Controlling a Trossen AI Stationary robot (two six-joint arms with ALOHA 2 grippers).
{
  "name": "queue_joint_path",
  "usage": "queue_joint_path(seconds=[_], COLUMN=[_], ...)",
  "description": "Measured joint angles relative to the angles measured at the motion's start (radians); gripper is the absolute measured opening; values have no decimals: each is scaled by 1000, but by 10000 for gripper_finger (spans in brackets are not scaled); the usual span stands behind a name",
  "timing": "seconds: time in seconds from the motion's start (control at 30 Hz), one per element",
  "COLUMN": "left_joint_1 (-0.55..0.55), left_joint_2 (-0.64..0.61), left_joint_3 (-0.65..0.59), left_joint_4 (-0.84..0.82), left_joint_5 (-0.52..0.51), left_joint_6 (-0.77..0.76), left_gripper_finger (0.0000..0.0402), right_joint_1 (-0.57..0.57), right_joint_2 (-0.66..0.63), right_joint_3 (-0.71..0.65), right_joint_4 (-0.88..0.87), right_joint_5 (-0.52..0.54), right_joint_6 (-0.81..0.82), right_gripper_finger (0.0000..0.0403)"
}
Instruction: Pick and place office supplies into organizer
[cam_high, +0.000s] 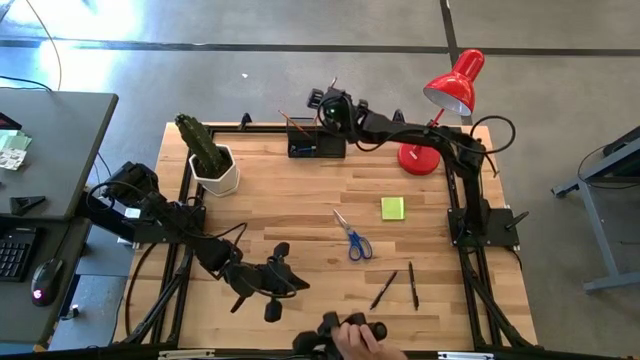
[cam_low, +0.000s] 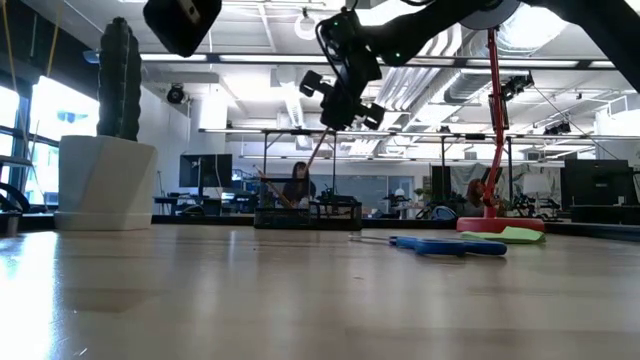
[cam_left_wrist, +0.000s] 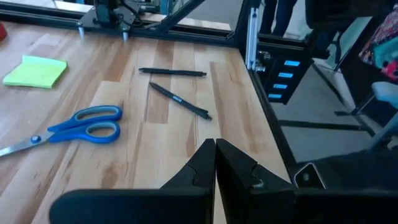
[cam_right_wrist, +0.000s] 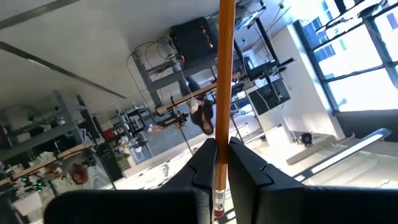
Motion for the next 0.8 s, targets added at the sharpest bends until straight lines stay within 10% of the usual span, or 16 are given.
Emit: queue_joint_path(seconds=[0.8], left_joint_1=[-2], left_joint_2=[0], left_joint_3=[0], left_joint_4=[-10], left_joint_5=[0], left_joint_6=[-51], left_gripper_finger=[3], right_joint_1=[-5], right_joint_2=[120], right_joint_3=[0], right_joint_4=[82], right_joint_5=[-35], right_joint_6=[47], right_gripper_finger=[72])
